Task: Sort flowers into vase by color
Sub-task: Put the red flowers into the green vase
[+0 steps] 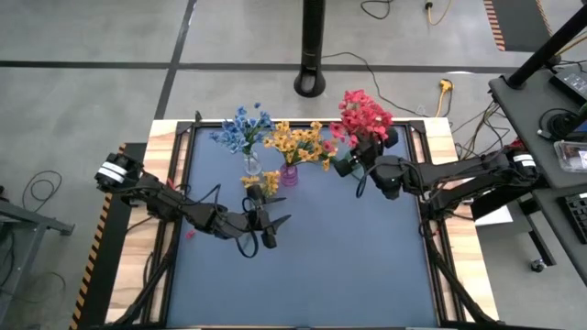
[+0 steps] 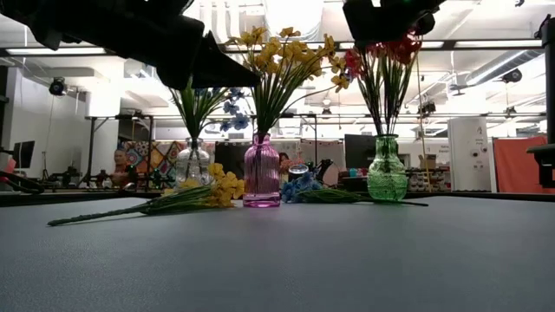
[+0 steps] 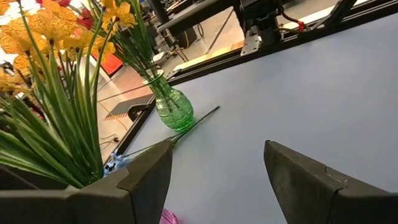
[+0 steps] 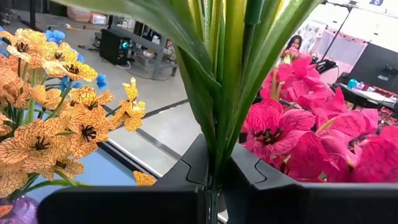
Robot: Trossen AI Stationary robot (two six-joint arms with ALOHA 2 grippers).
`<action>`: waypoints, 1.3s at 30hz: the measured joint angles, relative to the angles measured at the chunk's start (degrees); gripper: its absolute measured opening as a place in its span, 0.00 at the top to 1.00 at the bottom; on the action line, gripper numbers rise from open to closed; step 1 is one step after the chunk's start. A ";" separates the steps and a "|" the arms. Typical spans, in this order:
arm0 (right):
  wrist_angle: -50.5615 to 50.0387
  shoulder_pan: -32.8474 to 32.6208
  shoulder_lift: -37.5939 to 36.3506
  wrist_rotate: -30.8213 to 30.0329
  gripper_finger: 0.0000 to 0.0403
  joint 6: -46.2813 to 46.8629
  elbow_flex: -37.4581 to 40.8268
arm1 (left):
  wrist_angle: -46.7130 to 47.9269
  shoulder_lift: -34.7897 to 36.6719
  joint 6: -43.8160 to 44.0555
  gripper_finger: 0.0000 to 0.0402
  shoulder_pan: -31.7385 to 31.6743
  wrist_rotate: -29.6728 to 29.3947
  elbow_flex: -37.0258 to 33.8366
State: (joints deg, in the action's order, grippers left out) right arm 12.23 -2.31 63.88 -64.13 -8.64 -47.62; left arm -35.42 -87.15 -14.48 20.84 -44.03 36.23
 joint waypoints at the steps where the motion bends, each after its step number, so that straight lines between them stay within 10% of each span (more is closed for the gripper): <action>1: -0.05 0.00 0.00 0.01 0.96 0.38 0.00 | 0.00 0.00 0.00 0.41 0.00 -0.28 -0.03; 39: -10.15 0.48 0.04 1.57 0.96 8.63 0.04 | 0.92 0.00 1.53 0.41 0.00 -0.59 -0.37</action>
State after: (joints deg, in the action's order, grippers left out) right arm 2.08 -1.83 63.92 -62.57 -0.01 -47.57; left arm -34.49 -87.15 -12.95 20.84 -44.62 35.86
